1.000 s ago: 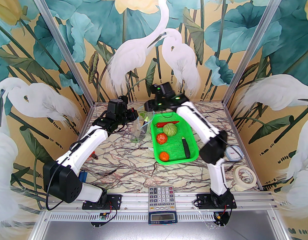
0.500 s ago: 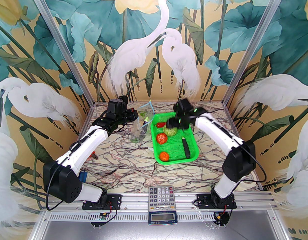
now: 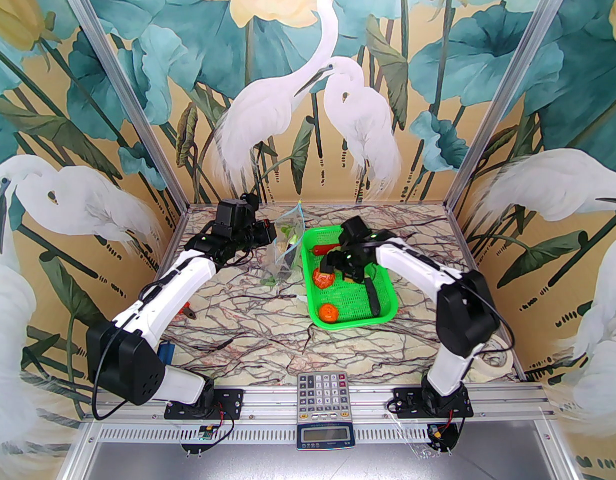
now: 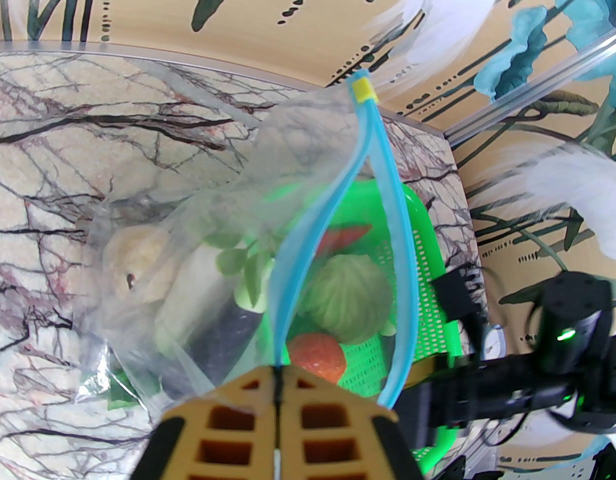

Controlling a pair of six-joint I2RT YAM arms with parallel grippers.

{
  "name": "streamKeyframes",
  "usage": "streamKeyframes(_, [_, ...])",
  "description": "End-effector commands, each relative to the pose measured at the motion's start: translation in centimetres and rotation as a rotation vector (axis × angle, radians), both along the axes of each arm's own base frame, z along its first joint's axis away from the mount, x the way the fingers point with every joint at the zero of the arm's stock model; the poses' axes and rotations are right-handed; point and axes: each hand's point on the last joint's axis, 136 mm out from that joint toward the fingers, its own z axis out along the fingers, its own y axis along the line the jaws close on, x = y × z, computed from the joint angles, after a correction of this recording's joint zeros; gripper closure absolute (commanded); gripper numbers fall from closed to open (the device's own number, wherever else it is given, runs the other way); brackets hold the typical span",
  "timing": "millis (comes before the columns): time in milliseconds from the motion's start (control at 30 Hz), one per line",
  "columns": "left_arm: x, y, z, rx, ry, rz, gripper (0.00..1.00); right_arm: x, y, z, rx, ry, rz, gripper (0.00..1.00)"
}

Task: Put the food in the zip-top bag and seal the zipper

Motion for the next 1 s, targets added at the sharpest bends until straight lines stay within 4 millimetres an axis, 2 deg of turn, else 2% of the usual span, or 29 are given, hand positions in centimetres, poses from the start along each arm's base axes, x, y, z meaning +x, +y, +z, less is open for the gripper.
streamKeyframes(0, [-0.2,-0.3,0.4,0.009,0.004,-0.049,0.92,1.2,0.7,-0.9,-0.028,-0.017,-0.053,0.20])
streamKeyframes(67, [-0.3,-0.1,0.4,0.009,0.006,-0.052,0.91,1.5,0.7,-1.6,-0.041,-0.020,-0.075,0.19])
streamKeyframes(100, [-0.3,0.0,0.5,0.009,0.004,-0.053,0.91,1.7,0.7,-1.9,-0.046,-0.023,-0.088,0.13])
streamKeyframes(233, [-0.3,0.5,0.7,0.000,0.008,-0.055,0.91,2.7,0.6,-2.8,-0.062,-0.044,-0.137,0.12])
streamKeyframes(500, [0.1,1.7,1.5,-0.001,-0.005,-0.056,0.91,4.4,2.0,-4.0,-0.041,-0.043,-0.177,0.10])
streamKeyframes(733, [0.6,2.3,1.6,-0.015,0.003,-0.055,0.91,5.4,2.6,-4.8,-0.046,-0.042,-0.192,0.10])
streamKeyframes(967, [1.5,2.0,1.4,-0.026,0.010,-0.065,0.91,5.3,2.3,-5.4,-0.069,-0.038,-0.189,0.17])
